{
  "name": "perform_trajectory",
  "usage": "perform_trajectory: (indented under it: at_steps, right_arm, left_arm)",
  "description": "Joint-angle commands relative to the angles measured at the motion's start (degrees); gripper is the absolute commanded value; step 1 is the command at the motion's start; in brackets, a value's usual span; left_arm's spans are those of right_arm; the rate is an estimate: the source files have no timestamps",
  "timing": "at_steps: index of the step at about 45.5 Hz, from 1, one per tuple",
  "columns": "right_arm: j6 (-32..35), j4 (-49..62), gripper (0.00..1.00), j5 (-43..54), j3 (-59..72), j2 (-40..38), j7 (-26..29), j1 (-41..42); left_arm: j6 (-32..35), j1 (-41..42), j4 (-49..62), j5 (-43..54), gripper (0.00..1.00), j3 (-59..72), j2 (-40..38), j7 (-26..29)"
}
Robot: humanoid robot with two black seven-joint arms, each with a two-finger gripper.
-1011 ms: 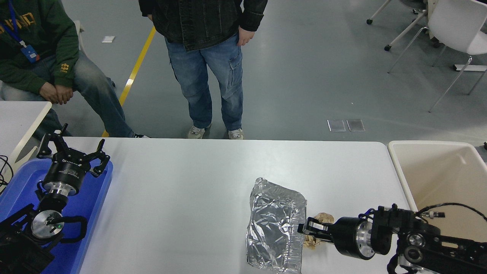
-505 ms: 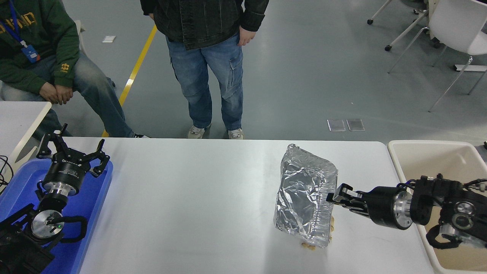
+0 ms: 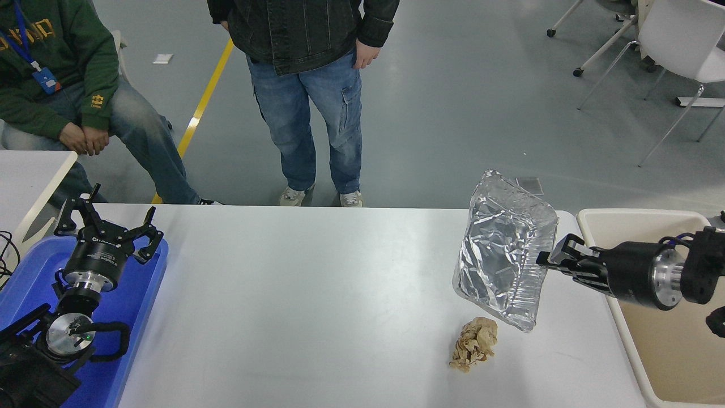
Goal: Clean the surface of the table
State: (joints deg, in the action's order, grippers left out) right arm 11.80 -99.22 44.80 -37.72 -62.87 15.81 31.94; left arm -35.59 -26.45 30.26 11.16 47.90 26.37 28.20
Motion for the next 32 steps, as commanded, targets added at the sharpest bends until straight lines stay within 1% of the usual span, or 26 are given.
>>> perform_trajectory:
  at_steps: [1, 19, 32]
  right_arm:
    - [0.3, 0.8, 0.00, -0.9, -0.7, -2.9, -2.0, -0.6]
    - [0.3, 6.1, 0.00, -0.9, -0.3, -4.9, -6.2, -1.8]
    - [0.3, 11.9, 0.00, -0.8, 0.3, -5.2, -8.9, -2.2]
  left_arm:
    - [0.0, 0.0, 0.0, 0.0, 1.00, 0.0, 0.0, 0.0]
    - [0.0, 0.0, 0.1, 0.0, 1.00, 0.0, 0.0, 0.0]
    - [0.0, 0.0, 0.1, 0.0, 1.00, 0.0, 0.0, 0.0]
